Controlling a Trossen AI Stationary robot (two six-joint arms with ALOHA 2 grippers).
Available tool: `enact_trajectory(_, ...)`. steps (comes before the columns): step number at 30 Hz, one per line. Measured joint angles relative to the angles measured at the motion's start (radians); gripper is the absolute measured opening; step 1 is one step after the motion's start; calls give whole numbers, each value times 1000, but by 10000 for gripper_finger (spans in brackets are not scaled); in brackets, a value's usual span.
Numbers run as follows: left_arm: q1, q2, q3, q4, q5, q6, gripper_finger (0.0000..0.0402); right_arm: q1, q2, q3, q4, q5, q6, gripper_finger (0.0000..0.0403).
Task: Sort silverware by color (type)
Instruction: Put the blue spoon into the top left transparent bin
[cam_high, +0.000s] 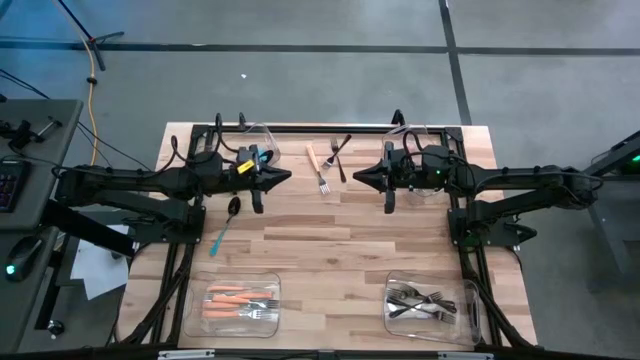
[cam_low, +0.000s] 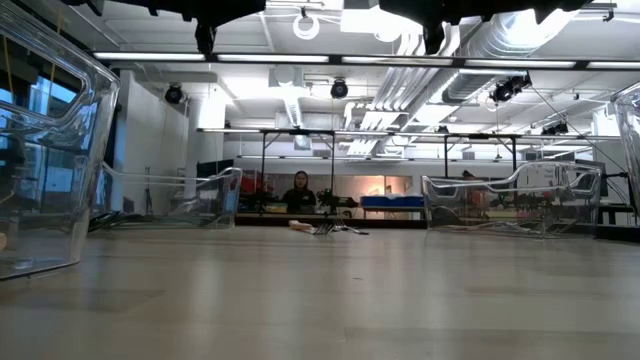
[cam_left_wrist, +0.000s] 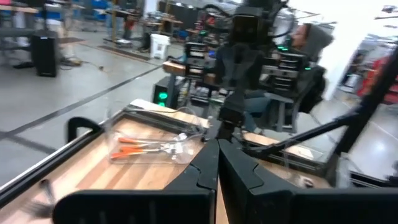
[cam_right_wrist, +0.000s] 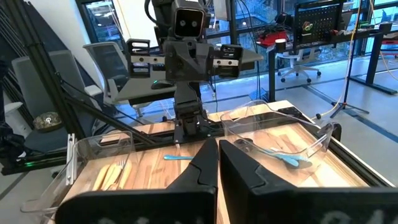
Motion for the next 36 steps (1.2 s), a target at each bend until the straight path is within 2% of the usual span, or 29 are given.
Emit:
enact_trajectory(5,0,0,0,-20,-56,-1,31,0,0,0,0,0,1,0)
enact_trajectory(15,0,0,0,-20,-72,-81,174,0,0,0,-1,0,1,0)
enact_trajectory(19,5,1,26,-72,-74,-81,209,0,0,0,-1,0,1,0)
enact_trajectory(22,22,1,137,-288,-69,-69,215,0,0,0,-1,0,2,0)
enact_trajectory(25,38,14,270,-612,-80,-82,213,0,0,0,-1,0,13,0)
enact_trajectory(27,40,30,322,-823,-94,-144,211,0,0,0,-2,0,18,0)
enact_trajectory(32,16,35,314,-1210,-95,-382,208,0,0,1,-15,0,18,0)
enact_trajectory(36,-40,27,215,-1307,-93,-660,208,0,0,1,-26,3,18,0)
